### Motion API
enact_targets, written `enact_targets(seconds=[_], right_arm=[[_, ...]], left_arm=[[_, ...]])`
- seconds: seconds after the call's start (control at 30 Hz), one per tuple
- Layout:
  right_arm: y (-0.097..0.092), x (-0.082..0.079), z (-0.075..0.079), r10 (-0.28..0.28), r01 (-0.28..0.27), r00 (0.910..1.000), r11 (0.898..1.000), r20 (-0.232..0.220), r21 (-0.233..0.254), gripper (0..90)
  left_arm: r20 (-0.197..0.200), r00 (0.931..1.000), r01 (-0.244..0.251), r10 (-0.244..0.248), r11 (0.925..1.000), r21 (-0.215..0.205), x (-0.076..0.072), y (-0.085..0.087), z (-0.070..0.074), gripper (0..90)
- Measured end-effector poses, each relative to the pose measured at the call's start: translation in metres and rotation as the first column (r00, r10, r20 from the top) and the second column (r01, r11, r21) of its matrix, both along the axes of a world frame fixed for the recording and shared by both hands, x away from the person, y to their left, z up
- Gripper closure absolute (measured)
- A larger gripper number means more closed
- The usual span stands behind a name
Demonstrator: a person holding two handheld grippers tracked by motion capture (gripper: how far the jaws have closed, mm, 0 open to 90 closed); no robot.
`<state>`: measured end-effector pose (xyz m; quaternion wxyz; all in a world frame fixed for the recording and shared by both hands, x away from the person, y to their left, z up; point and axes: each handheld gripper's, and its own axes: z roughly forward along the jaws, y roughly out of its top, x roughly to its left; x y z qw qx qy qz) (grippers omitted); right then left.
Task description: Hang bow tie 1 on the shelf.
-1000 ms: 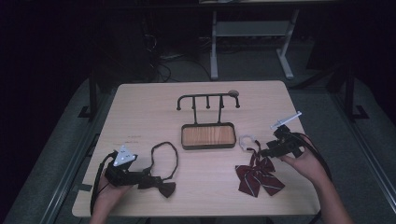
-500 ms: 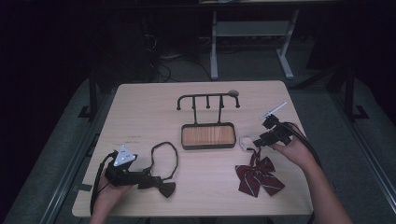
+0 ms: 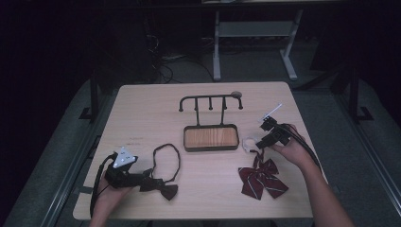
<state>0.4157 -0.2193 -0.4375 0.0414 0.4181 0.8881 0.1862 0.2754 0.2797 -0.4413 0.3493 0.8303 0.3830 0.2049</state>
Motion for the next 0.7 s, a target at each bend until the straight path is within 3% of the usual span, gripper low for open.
enact_targets(seconds=[0.23,0.37,0.7], right_arm=[[0.0039,0.0016,-0.0051,0.007,-0.007,0.9999,0.999,-0.008,-0.036,65.6],[0.0062,0.0015,-0.0069,0.007,-0.006,0.9998,0.998,0.021,-0.066,71.3],[0.0066,0.0006,-0.0066,0.010,-0.008,0.9996,0.997,0.026,-0.077,85.3]], left_arm=[[0.006,0.9999,-0.009,0.009,0.9999,-0.011,-0.0003,0.0007,0.0007,27.5],[0.013,0.9999,-0.008,0.008,0.9999,-0.010,-0.0008,0.0007,0.0014,27.5],[0.012,0.9999,-0.008,0.009,0.9999,-0.013,-0.0012,0.0001,0.0014,27.6]])
